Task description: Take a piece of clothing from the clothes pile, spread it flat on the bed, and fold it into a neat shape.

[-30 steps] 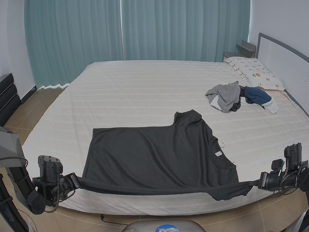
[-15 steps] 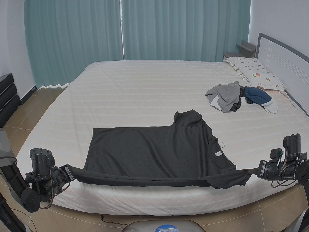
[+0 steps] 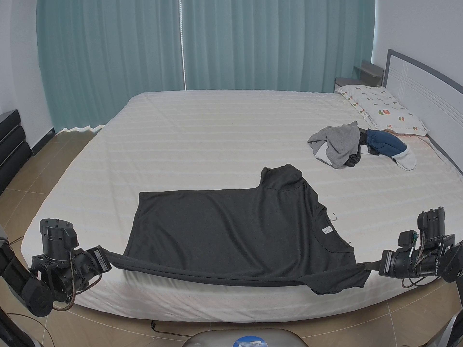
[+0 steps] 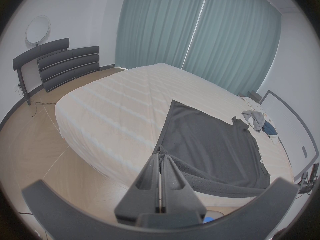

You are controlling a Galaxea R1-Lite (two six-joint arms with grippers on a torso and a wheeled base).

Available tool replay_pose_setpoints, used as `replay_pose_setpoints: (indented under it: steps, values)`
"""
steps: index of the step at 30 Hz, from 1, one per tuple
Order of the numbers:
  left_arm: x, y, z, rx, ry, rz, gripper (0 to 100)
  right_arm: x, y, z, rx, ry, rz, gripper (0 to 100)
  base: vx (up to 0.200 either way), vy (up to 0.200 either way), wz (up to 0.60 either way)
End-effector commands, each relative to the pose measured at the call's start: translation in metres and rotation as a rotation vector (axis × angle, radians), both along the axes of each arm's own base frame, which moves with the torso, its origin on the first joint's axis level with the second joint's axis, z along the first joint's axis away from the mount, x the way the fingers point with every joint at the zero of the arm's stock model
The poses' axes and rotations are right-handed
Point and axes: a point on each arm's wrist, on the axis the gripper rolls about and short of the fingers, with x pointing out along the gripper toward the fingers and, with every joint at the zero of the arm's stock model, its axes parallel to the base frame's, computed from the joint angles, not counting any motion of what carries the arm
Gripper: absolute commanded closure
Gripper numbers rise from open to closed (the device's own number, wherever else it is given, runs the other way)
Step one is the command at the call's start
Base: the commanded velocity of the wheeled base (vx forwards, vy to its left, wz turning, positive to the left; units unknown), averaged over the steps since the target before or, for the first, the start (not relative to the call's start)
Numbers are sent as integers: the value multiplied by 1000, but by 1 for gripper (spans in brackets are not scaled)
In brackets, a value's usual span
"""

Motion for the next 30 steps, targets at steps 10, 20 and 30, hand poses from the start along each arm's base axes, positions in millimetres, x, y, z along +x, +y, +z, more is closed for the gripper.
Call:
replay_pose_setpoints:
  steps: [10, 20, 30]
  values:
    - [44, -5, -16, -12, 34, -1, 100, 31, -2, 4, 6, -46, -18, 100, 0, 0, 0]
    - [81, 1, -29, -8, 63, 39, 100, 61, 2, -9, 17, -17, -18, 100, 0, 0, 0]
    - [106, -1, -51, -4, 95, 38, 100, 92, 8, -21, 28, -19, -15, 100, 0, 0, 0]
